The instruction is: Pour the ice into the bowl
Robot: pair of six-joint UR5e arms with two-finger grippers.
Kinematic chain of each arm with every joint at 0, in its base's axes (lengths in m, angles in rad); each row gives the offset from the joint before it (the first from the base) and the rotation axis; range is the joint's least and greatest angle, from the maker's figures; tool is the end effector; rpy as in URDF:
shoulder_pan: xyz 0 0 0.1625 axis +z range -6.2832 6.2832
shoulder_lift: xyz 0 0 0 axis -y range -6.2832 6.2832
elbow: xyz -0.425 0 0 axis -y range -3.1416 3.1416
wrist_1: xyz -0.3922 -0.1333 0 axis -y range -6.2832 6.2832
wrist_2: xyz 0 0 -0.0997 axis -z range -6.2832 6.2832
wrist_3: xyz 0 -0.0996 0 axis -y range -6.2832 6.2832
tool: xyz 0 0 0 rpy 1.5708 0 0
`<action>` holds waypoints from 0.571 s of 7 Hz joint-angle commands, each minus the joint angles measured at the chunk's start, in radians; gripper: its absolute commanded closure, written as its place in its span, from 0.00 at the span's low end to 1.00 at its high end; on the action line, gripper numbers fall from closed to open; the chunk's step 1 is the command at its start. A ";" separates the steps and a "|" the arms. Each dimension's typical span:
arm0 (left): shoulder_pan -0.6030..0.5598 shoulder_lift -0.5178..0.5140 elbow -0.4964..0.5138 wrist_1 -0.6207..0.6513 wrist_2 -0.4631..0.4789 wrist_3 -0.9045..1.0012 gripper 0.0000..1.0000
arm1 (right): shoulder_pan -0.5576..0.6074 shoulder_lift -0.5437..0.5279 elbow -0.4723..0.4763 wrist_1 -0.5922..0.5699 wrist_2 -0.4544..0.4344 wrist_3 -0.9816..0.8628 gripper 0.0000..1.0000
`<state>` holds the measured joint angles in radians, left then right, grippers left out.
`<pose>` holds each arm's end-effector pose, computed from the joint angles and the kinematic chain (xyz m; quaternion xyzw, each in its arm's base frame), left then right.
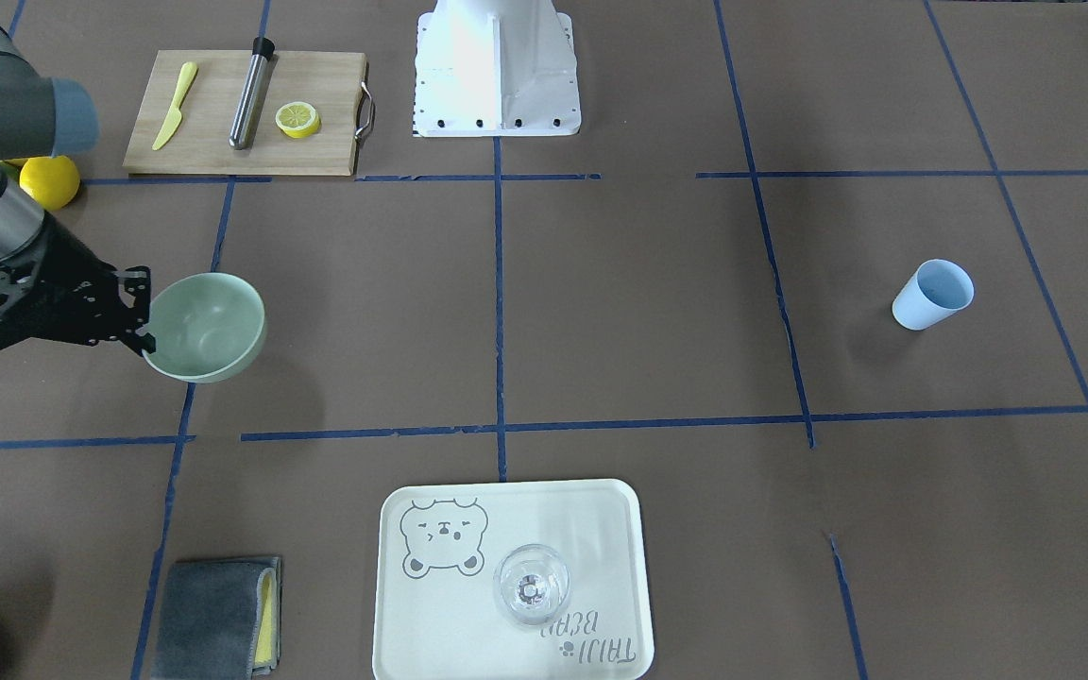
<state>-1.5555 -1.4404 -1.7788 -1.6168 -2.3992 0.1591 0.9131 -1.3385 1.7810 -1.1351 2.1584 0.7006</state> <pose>-0.0531 -0.4439 0.6080 0.0853 0.3966 0.1043 0.9081 -0.2926 -0.5065 0.3843 0.1520 -0.4595 -0.1045 0.8688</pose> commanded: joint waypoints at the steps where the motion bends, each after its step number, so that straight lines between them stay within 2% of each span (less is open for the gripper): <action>1: 0.000 0.000 -0.002 -0.001 0.000 -0.003 0.00 | -0.155 0.222 0.018 -0.176 -0.098 0.208 1.00; 2: 0.000 0.000 -0.002 -0.002 0.000 -0.003 0.00 | -0.222 0.319 0.003 -0.263 -0.110 0.285 1.00; 3: 0.000 0.000 -0.004 -0.002 0.000 -0.003 0.00 | -0.285 0.435 -0.038 -0.373 -0.179 0.327 1.00; 4: 0.000 0.000 -0.008 -0.002 0.000 -0.004 0.00 | -0.337 0.553 -0.146 -0.380 -0.237 0.414 1.00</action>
<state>-1.5555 -1.4404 -1.7831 -1.6183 -2.3992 0.1562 0.6476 -0.9290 1.7333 -1.4618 1.9928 1.0202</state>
